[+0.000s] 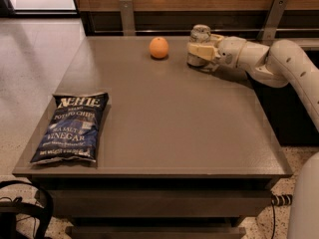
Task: Move 7up can near orange
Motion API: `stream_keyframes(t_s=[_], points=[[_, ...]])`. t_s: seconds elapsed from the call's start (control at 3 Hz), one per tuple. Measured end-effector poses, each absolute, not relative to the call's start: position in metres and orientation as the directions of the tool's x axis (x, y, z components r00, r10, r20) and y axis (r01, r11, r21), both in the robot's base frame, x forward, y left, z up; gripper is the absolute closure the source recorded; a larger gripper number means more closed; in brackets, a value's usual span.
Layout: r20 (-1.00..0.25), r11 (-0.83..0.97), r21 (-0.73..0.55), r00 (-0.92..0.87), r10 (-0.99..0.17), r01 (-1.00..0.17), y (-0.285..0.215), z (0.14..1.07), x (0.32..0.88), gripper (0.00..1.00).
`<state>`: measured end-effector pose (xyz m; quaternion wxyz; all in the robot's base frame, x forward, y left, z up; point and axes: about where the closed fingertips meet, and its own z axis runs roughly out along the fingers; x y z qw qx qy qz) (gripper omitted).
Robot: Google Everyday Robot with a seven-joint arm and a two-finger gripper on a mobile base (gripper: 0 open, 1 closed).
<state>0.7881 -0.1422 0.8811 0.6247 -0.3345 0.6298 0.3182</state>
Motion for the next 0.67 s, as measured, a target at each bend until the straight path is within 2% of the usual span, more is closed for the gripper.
stream_keyframes(t_s=[0.67], points=[[-1.000,0.566,-0.015,0.004,-0.022,-0.824,-0.1354,0.8808,0.7888,0.15]])
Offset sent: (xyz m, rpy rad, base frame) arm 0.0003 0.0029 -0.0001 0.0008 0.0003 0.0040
